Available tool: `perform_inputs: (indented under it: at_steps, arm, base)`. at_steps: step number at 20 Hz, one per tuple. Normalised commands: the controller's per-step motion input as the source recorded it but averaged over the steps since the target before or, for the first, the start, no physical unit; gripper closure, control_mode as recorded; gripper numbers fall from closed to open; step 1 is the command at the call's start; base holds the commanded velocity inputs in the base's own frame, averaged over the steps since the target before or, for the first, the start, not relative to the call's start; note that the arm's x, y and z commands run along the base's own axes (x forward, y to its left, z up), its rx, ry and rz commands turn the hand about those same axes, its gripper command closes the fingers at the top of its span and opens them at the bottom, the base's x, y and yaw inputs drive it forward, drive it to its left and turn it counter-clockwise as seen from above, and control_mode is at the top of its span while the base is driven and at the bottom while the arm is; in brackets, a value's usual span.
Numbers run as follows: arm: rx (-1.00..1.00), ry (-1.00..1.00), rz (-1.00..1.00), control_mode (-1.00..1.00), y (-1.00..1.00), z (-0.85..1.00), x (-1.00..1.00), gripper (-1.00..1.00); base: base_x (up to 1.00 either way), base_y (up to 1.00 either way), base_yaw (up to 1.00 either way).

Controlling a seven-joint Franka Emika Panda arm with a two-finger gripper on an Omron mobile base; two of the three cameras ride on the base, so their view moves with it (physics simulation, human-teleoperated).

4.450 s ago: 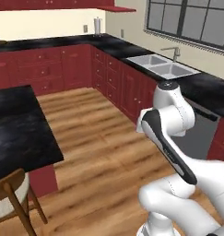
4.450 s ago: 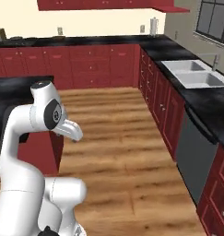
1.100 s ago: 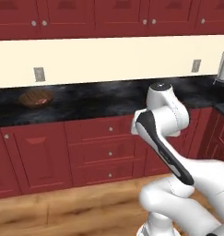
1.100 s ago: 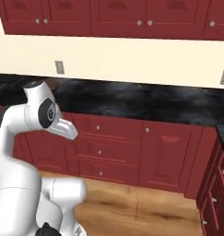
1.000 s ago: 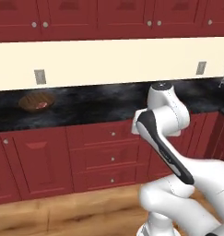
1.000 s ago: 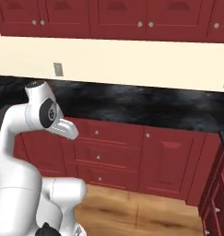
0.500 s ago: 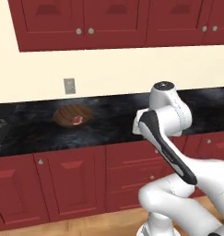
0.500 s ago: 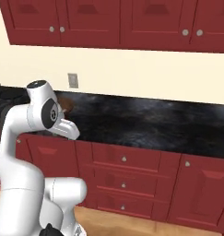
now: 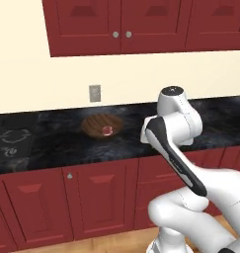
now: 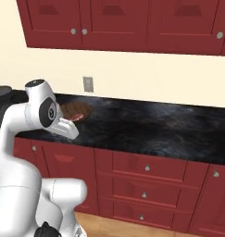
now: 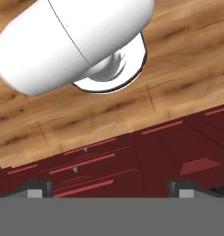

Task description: Place one of the steaks on the plate and the other in the bowl. Then place the bowl in the fridge.

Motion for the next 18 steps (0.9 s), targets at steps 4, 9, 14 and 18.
perform_inputs:
  at_steps: [4, 9, 14, 18]
  arm:
    - [0.0, 0.0, 0.0, 1.0, 0.0, 0.0, 0.0, -1.0]
    - [0.0, 0.0, 0.0, 1.0, 0.0, 0.0, 0.0, -1.0]
    - [0.0, 0.0, 0.0, 1.0, 0.0, 0.0, 0.0, -1.0]
    - [0.0, 0.0, 0.0, 1.0, 0.0, 0.0, 0.0, -1.0]
  base:
    - [0.57, 0.27, 0.0]
    - [0.17, 0.45, 0.0]
    - [0.17, 0.32, 0.0]
    - [0.28, 0.75, -0.01]
